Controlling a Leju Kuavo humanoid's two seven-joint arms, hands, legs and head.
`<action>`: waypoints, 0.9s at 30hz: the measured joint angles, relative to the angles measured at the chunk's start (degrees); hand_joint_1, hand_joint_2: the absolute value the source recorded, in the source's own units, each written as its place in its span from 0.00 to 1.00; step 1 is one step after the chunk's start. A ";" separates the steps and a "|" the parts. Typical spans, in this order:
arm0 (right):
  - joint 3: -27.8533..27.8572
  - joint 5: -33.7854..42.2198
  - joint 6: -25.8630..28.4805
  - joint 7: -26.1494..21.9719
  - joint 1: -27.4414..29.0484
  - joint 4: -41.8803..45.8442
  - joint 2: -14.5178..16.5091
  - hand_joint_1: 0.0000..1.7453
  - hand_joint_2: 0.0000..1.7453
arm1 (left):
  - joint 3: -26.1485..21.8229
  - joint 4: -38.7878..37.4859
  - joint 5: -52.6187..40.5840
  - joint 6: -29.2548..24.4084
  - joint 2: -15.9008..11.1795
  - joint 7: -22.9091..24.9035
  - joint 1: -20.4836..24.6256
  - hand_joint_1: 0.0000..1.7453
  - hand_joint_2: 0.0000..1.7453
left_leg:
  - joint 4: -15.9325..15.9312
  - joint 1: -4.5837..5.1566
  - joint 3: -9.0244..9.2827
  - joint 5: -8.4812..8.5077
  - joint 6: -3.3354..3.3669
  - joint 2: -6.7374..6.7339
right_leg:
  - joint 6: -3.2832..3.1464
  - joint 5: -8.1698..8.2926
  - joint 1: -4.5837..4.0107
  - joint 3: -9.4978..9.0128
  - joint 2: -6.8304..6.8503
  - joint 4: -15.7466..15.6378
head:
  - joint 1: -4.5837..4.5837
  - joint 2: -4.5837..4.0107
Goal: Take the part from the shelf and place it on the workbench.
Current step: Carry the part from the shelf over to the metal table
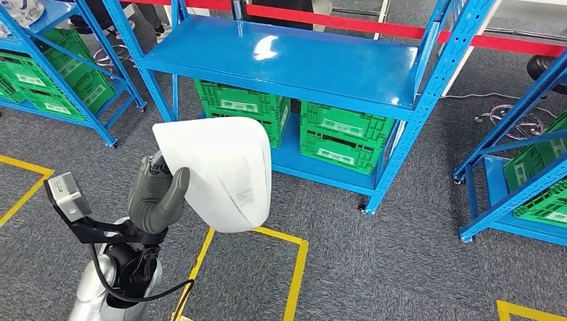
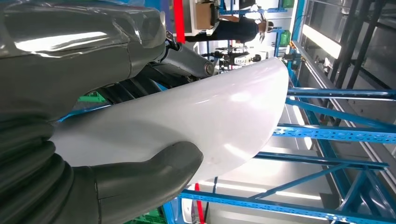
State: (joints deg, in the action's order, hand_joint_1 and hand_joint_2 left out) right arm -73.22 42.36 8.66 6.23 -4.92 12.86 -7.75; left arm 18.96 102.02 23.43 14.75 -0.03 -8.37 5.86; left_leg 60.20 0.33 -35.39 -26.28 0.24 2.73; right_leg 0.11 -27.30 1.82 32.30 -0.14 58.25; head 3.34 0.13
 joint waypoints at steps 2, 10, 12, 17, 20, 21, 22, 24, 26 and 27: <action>0.00 0.00 0.00 0.00 0.12 -0.01 -0.05 0.00 1.00 | 0.00 -0.01 0.02 0.00 -0.03 0.00 0.02 1.00 1.00 | 6.19 -0.33 -2.85 -3.31 -0.73 -1.80 | -0.29 0.00 -0.02 0.01 0.64 -0.02 | 0.32 0.00; 0.02 -0.10 0.00 0.00 0.39 0.01 0.35 0.00 1.00 | -0.01 0.10 -0.13 -0.45 -0.12 0.00 0.08 1.00 1.00 | -1.45 0.15 1.10 0.63 0.82 -6.25 | -0.21 -0.17 -0.62 -0.07 4.04 -0.14 | 0.26 0.00; 0.02 -0.22 0.00 0.00 0.41 0.02 0.50 0.00 1.00 | -0.03 0.14 -0.34 -0.74 -0.16 0.00 0.16 1.00 1.00 | -2.45 0.64 1.39 0.71 1.37 -6.25 | 0.31 -0.16 -0.57 -0.26 5.01 -0.45 | 0.23 0.00; 0.02 -1.03 -0.11 0.09 0.15 0.09 0.62 0.00 1.00 | -0.04 0.36 -0.67 -1.46 -0.03 -0.06 0.28 1.00 1.00 | -5.71 0.16 2.93 2.78 2.55 -3.06 | 0.43 -3.49 -0.50 2.40 1.88 5.75 | -0.28 0.00; -0.13 -2.68 -0.64 0.69 0.19 0.08 0.63 0.00 1.00 | -0.01 0.35 -1.34 -3.58 -0.01 -0.16 -0.78 1.00 1.00 | -5.62 0.32 2.75 2.91 2.68 -0.88 | 0.43 -6.46 -0.47 7.01 0.52 14.86 | -0.57 0.00; -0.28 -3.49 -0.81 0.95 0.20 0.08 0.65 0.00 1.00 | -0.01 0.42 -1.69 -4.58 -0.03 -0.28 -1.41 1.00 1.00 | -5.51 0.35 2.74 2.89 2.64 -0.17 | 0.88 -5.79 -0.44 6.84 0.44 14.25 | -0.57 0.00; -0.50 -4.30 -0.91 1.20 0.18 0.07 0.66 0.00 1.00 | -0.02 0.54 -2.06 -5.53 -0.08 -0.46 -2.09 1.00 1.00 | -5.32 0.33 2.72 2.82 2.53 0.53 | 1.46 -4.35 -0.37 5.60 0.25 11.43 | -0.59 0.00; -1.10 -5.76 -0.87 1.59 0.09 0.02 0.71 0.00 1.00 | -0.08 1.02 -2.53 -7.12 -0.26 -0.90 -3.43 1.00 1.00 | -4.43 0.36 2.35 2.41 2.00 1.82 | 2.18 -1.16 -0.17 1.93 -1.15 3.50 | -0.65 0.00; -1.79 -6.87 -0.78 2.02 -0.23 -0.04 0.81 0.00 1.00 | -0.55 1.90 -2.81 -8.05 -0.58 -1.31 -4.80 1.00 1.00 | -3.49 0.43 1.69 1.99 1.36 2.66 | 1.59 0.18 -0.18 0.16 -2.06 -0.36 | -0.68 0.00; -2.13 -7.34 -0.75 2.24 -0.52 -0.05 0.90 0.00 1.00 | -0.95 2.42 -2.90 -8.29 -0.81 -1.45 -5.48 1.00 1.00 | -3.25 0.42 1.42 1.92 1.12 2.96 | 1.01 0.19 -0.38 0.14 -1.84 -0.45 | -0.70 0.00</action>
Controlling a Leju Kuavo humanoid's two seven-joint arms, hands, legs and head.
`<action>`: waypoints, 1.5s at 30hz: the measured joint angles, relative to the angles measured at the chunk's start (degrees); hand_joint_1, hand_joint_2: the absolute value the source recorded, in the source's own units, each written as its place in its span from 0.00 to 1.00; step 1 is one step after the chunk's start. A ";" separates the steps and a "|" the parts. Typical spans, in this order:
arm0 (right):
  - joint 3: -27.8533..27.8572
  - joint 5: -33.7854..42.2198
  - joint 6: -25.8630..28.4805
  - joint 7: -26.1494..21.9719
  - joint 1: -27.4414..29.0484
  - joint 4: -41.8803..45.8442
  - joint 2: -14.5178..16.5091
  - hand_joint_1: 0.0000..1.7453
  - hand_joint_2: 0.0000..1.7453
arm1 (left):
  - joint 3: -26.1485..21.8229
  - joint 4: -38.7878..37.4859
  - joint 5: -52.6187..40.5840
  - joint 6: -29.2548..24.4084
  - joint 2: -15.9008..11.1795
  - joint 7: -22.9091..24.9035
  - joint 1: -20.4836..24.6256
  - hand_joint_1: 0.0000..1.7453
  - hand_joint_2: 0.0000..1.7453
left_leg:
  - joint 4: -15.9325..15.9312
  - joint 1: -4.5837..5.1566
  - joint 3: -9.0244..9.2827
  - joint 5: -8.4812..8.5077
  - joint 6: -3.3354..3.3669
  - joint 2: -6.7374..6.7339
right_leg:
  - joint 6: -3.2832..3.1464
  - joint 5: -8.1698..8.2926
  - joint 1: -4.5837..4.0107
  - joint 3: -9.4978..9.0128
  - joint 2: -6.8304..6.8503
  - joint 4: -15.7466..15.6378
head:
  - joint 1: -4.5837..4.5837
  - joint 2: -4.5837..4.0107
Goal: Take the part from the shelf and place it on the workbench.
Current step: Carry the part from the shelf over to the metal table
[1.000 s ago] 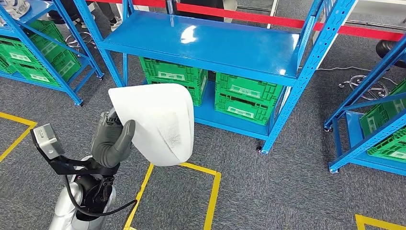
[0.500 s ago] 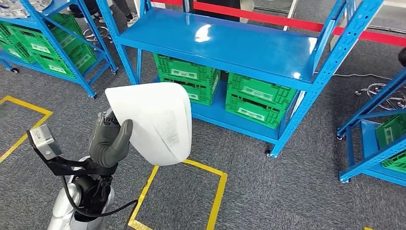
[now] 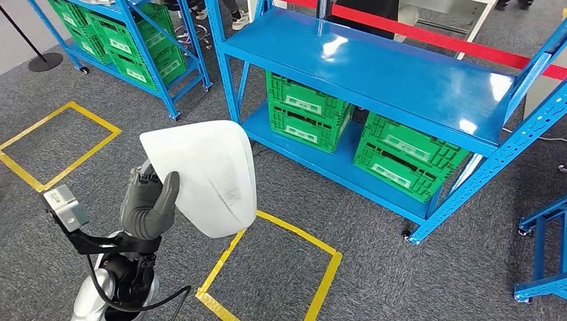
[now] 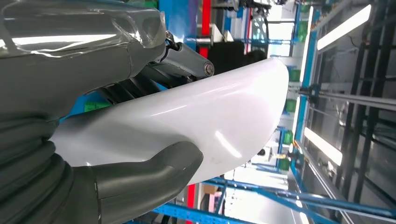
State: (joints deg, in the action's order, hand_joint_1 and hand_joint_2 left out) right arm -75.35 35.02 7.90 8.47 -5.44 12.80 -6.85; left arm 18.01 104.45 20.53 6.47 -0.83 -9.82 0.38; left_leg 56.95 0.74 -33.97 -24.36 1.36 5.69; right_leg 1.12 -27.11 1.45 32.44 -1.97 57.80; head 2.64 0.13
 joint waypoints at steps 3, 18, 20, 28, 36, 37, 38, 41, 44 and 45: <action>-0.77 -0.83 0.02 0.38 -1.28 -0.02 0.39 0.00 1.00 | -1.29 1.24 -0.11 0.03 -0.60 -0.24 -1.31 1.00 1.00 | 1.41 -0.23 -0.79 -0.81 -0.81 -1.25 | -1.11 0.19 0.22 -0.15 1.05 -0.17 | 0.17 0.00; -1.12 0.13 1.86 0.73 -1.75 0.01 -0.19 0.00 1.00 | -1.85 1.03 0.39 1.52 -0.78 -0.04 -0.23 1.00 1.00 | -0.50 -0.37 -0.35 0.59 0.36 -7.32 | -0.56 -1.67 -0.52 -1.58 6.75 -0.09 | 0.54 0.00; -1.11 0.13 1.87 0.71 -1.64 0.05 -0.35 0.00 1.00 | -1.74 0.91 0.39 1.56 -0.58 0.00 0.03 1.00 1.00 | -1.48 -0.71 0.31 1.15 0.92 -6.17 | -0.79 -3.77 -0.40 0.59 4.27 4.40 | 0.26 0.00; -1.10 0.15 1.87 0.71 -1.07 0.07 -0.88 0.00 1.00 | -1.52 0.09 0.39 1.58 -0.34 0.11 0.25 1.00 1.00 | 0.20 -0.81 -0.14 0.29 0.02 -0.50 | 1.59 -1.23 0.66 1.84 0.82 3.43 | -0.16 0.00; -0.29 0.35 3.10 0.67 -0.60 0.05 -1.10 0.00 1.00 | -1.48 0.07 0.56 1.75 -0.38 0.22 0.27 1.00 1.00 | 9.10 -1.19 -4.63 -4.38 -1.93 -4.14 | -1.28 -0.45 0.35 0.10 2.41 0.99 | 0.17 0.00; -0.19 0.35 3.15 0.66 -0.38 0.05 -1.20 0.00 1.00 | -1.46 0.05 0.57 1.77 -0.37 0.24 0.29 1.00 1.00 | 12.96 -1.33 -6.70 -5.96 -2.10 -5.00 | -1.50 -0.55 0.22 0.05 2.86 1.00 | 0.26 0.00; -0.09 0.35 3.17 0.67 -0.19 0.05 -1.28 0.00 1.00 | -1.44 0.01 0.57 1.77 -0.38 0.25 0.27 1.00 1.00 | 16.13 -1.43 -8.52 -6.93 -2.19 -5.41 | -1.62 -0.65 0.08 0.02 3.35 1.00 | 0.26 0.00; 0.20 0.35 3.22 0.67 0.02 0.05 -1.34 0.00 1.00 | -1.42 -0.08 0.69 1.81 -0.42 0.37 0.24 1.00 1.00 | 13.59 -1.37 -7.88 -3.87 -1.69 -6.01 | -1.76 -1.05 -0.23 -0.36 4.79 0.99 | 0.28 0.00; 0.47 0.58 3.75 0.53 0.15 0.05 -1.20 0.00 1.00 | -1.43 -0.09 0.99 2.50 -0.36 0.70 0.45 1.00 1.00 | 3.32 -0.37 -2.67 0.10 -0.32 -8.90 | -1.41 -1.57 -0.61 -0.95 6.04 0.88 | 0.25 0.00; 0.63 0.75 3.97 0.38 0.26 0.05 -1.16 0.00 1.00 | -1.45 -0.10 1.08 2.86 -0.33 0.74 0.59 1.00 1.00 | 2.16 -0.02 -2.15 0.20 -0.04 -9.37 | -1.21 -1.71 -0.67 -1.05 6.52 0.82 | 0.24 0.00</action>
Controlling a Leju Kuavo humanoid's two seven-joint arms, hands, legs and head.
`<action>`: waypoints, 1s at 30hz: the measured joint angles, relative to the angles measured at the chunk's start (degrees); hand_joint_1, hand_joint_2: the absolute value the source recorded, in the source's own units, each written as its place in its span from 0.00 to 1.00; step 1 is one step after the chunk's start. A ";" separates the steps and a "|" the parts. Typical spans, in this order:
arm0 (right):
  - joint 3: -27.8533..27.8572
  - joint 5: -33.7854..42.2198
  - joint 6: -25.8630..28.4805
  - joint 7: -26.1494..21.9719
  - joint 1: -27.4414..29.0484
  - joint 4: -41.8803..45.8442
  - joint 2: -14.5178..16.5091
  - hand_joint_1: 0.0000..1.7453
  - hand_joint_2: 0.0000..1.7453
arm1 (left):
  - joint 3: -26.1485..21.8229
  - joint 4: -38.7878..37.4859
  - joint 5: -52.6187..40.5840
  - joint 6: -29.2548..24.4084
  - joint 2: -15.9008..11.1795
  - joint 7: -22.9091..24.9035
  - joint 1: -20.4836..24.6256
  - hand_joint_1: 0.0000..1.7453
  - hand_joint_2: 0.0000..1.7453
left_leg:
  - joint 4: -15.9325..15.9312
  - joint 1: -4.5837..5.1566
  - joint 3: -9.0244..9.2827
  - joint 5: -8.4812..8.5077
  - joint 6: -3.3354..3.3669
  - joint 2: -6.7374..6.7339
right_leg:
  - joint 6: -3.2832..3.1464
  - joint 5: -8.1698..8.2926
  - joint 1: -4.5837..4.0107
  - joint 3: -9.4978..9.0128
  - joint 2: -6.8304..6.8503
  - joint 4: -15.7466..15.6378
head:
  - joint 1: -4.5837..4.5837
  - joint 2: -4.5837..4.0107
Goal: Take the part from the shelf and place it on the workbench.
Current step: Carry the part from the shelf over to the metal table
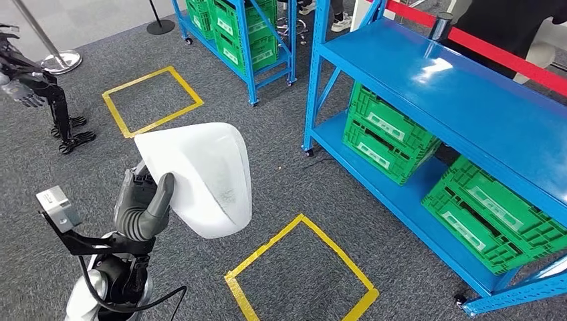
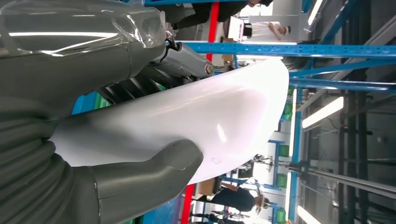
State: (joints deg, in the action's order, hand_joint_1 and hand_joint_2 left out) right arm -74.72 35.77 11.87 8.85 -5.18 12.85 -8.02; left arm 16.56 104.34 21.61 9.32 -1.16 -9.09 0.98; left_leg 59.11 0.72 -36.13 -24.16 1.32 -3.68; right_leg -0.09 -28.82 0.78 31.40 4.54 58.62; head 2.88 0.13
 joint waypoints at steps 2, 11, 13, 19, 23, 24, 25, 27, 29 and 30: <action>0.43 0.24 0.32 -0.46 0.08 0.01 0.02 0.00 1.00 | -0.09 -0.03 0.19 0.62 0.05 -0.15 0.31 1.00 1.00 | -0.60 0.29 0.18 0.08 0.40 1.12 | 0.52 -0.17 -0.05 -0.32 1.15 -0.42 | 0.02 0.00; 1.50 -1.19 -0.77 -0.83 -1.21 0.72 -0.05 0.00 1.00 | -0.43 -0.36 -0.14 0.03 0.36 -1.13 1.85 1.00 1.00 | -2.80 -0.31 1.74 1.21 1.38 7.51 | 1.69 -3.34 0.61 6.77 -4.34 11.65 | -0.58 0.00; 1.54 -1.75 -1.07 -0.63 -1.72 0.92 -0.01 0.00 1.00 | -0.59 -0.28 -0.37 -0.91 0.36 -1.17 1.75 1.00 1.00 | -1.94 -0.31 1.44 0.78 0.75 8.87 | 2.70 0.12 1.09 3.75 -5.83 4.12 | -0.69 0.00; 1.57 -3.10 -2.12 -0.32 -1.36 1.22 0.51 0.00 1.00 | -1.17 1.49 -1.20 -4.09 0.10 -1.27 -0.71 1.00 1.00 | 0.29 -0.52 -0.15 -0.38 -0.95 9.49 | 0.20 1.70 0.98 1.78 -5.66 0.49 | -0.73 0.00; 2.21 -2.73 -3.44 -0.61 -0.84 1.22 0.81 0.00 1.00 | -1.49 1.72 -1.22 -3.81 -0.26 -1.25 -0.29 1.00 1.00 | 12.91 -1.02 -6.50 -5.88 -1.89 4.26 | -0.78 1.39 0.51 1.38 -3.74 0.39 | -0.36 0.00; 2.52 -2.46 -3.70 -0.69 -0.86 1.22 0.89 0.00 1.00 | -1.49 1.51 -1.14 -3.46 -0.31 -1.25 0.02 1.00 1.00 | 15.24 -1.12 -7.84 -6.38 -1.93 3.91 | -0.86 1.31 0.34 1.35 -3.19 0.39 | -0.36 0.00; 2.90 -2.14 -3.88 -0.78 -0.95 1.22 1.01 0.00 1.00 | -1.47 1.21 -1.00 -2.99 -0.37 -1.25 0.48 1.00 1.00 | 15.51 -1.17 -8.15 -5.88 -1.85 3.75 | -0.93 1.24 0.20 1.31 -2.64 0.39 | -0.35 0.00; 3.81 -1.46 -4.14 -1.02 -1.33 1.23 1.40 0.00 1.00 | -1.32 0.52 -0.74 -1.94 -0.46 -1.24 1.90 1.00 1.00 | 9.90 -0.96 -5.45 -2.69 -1.21 3.17 | -0.98 1.09 -0.04 1.15 -1.64 0.38 | -0.34 0.00; 4.86 -0.55 -4.19 -1.47 -1.67 1.26 1.96 0.00 1.00 | -0.97 -0.08 -0.61 -1.15 -0.46 -1.15 3.69 1.00 1.00 | 2.64 -0.10 -1.64 -0.46 -0.07 0.87 | -0.83 0.89 -0.29 0.95 -0.75 0.33 | -0.38 0.00; 5.41 -0.04 -4.14 -1.72 -1.75 1.26 2.21 0.00 1.00 | -0.74 -0.37 -0.56 -0.90 -0.45 -1.06 4.51 1.00 1.00 | 0.67 0.34 -0.59 -0.17 0.39 0.03 | -0.68 0.78 -0.35 0.88 -0.30 0.29 | -0.37 0.00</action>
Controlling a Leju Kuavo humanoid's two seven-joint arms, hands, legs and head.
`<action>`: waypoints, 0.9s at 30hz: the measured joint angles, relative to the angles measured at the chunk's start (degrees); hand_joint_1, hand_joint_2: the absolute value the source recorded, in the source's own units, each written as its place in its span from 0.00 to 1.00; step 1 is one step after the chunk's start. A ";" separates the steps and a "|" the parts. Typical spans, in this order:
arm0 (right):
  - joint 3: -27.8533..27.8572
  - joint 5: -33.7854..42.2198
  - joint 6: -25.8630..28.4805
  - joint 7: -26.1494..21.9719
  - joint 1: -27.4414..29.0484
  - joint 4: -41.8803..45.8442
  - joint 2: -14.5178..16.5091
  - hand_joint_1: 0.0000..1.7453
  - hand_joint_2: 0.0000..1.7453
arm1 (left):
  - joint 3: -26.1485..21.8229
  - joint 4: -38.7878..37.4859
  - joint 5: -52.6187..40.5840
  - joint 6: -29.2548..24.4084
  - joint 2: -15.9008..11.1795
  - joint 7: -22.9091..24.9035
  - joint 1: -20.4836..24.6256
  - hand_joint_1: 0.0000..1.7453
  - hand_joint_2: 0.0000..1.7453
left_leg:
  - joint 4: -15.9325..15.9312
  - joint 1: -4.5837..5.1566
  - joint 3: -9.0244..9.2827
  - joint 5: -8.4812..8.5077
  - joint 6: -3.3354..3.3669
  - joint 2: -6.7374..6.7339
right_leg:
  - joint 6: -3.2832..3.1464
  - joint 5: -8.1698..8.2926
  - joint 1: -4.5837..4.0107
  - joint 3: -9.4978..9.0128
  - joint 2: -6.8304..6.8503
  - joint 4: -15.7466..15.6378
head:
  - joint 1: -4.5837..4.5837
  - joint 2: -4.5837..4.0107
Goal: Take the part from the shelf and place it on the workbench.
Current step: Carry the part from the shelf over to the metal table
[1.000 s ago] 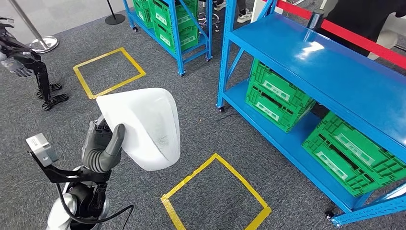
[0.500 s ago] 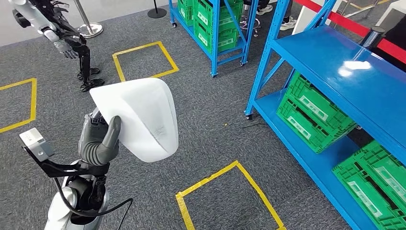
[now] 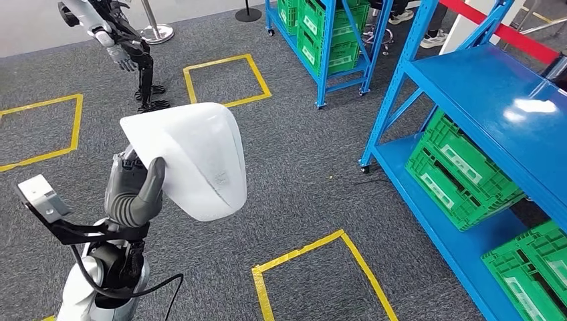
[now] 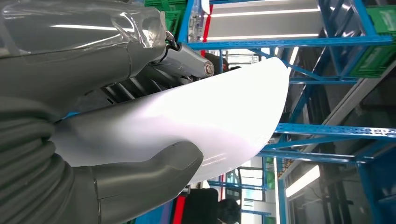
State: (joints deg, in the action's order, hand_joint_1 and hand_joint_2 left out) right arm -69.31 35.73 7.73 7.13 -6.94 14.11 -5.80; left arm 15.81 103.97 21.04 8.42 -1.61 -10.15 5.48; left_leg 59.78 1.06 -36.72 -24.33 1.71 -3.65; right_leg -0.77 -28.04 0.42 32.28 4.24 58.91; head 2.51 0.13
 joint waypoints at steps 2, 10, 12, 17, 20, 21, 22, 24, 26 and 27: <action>1.18 0.91 0.12 -0.41 0.01 0.01 0.45 0.00 1.00 | 0.37 -0.57 0.09 0.34 0.03 0.26 1.15 1.00 1.00 | -0.96 0.44 0.35 -0.10 0.52 0.22 | 0.43 -0.16 -0.02 -0.25 1.04 -0.28 | 0.03 0.00; 3.77 1.65 0.24 -1.03 0.17 0.01 0.60 0.00 1.00 | 1.43 -2.24 0.33 0.56 0.54 0.60 2.49 1.00 1.00 | -3.56 -0.59 2.43 1.35 1.43 5.39 | 1.38 -5.40 0.65 8.27 -3.92 15.49 | -0.42 0.00; 4.07 1.55 0.25 -0.98 0.14 0.01 0.54 0.00 1.00 | 1.64 -2.61 0.33 0.56 0.56 0.62 2.49 1.00 1.00 | -3.23 -0.88 2.53 1.11 0.99 6.95 | 2.90 -2.48 1.22 6.41 -4.29 10.51 | -0.43 0.00; 4.26 1.54 0.25 -0.94 0.49 0.01 0.59 0.00 1.00 | 1.71 -2.94 0.38 0.56 0.52 0.62 2.49 1.00 1.00 | -1.18 -1.20 1.44 -0.02 -1.00 9.54 | 2.30 1.68 1.50 1.83 -5.87 0.52 | -0.77 0.00; 4.31 1.53 0.25 -0.94 0.45 0.00 0.58 0.00 1.00 | 1.71 -2.96 0.38 0.56 0.39 0.62 2.52 1.00 1.00 | 0.57 -1.55 0.67 -1.10 -1.57 7.68 | 1.16 1.70 1.40 1.50 -4.93 0.40 | -0.66 0.00; 4.32 1.53 0.25 -0.94 0.48 -0.01 0.57 0.00 1.00 | 1.71 -2.97 0.38 0.56 0.34 0.62 2.57 1.00 1.00 | 2.96 -1.62 -0.43 -2.37 -1.79 6.29 | 0.82 1.63 1.33 1.36 -4.59 0.35 | -0.60 0.00; 4.33 1.53 0.25 -0.94 0.54 -0.01 0.55 0.00 1.00 | 1.71 -3.00 0.38 0.56 0.31 0.62 2.61 1.00 1.00 | 6.47 -1.64 -2.19 -4.04 -1.94 4.96 | 0.55 1.50 1.14 1.27 -4.23 0.35 | -0.53 0.00; 4.33 1.53 0.25 -0.94 0.66 -0.02 0.54 0.00 1.00 | 1.72 -3.17 0.38 0.56 0.27 0.62 2.58 1.00 1.00 | 13.81 -1.77 -6.21 -6.77 -2.04 3.93 | 0.17 1.28 0.76 1.21 -3.25 0.36 | -0.49 0.00; 4.33 1.53 0.25 -0.94 0.72 -0.02 0.56 0.00 1.00 | 1.72 -3.32 0.38 0.56 0.20 0.62 2.52 1.00 1.00 | 14.80 -1.71 -7.14 -5.96 -1.74 3.72 | 0.01 1.08 0.45 1.10 -2.22 0.36 | -0.49 0.00; 4.33 1.53 0.25 -0.94 0.72 -0.02 0.58 0.00 1.00 | 1.72 -3.34 0.38 0.56 0.16 0.62 2.53 1.00 1.00 | 11.91 -1.55 -5.75 -4.21 -1.36 3.50 | -0.04 0.95 0.33 0.94 -1.75 0.35 | -0.49 0.00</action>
State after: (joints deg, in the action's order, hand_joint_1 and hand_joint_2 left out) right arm -64.98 37.27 7.98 6.19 -6.22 14.10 -5.22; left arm 17.53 100.63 21.42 8.98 -1.45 -9.53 8.01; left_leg 71.69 -0.49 -42.47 -28.53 0.35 -0.15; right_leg -0.81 -27.08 0.75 33.22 2.49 59.27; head 2.02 0.13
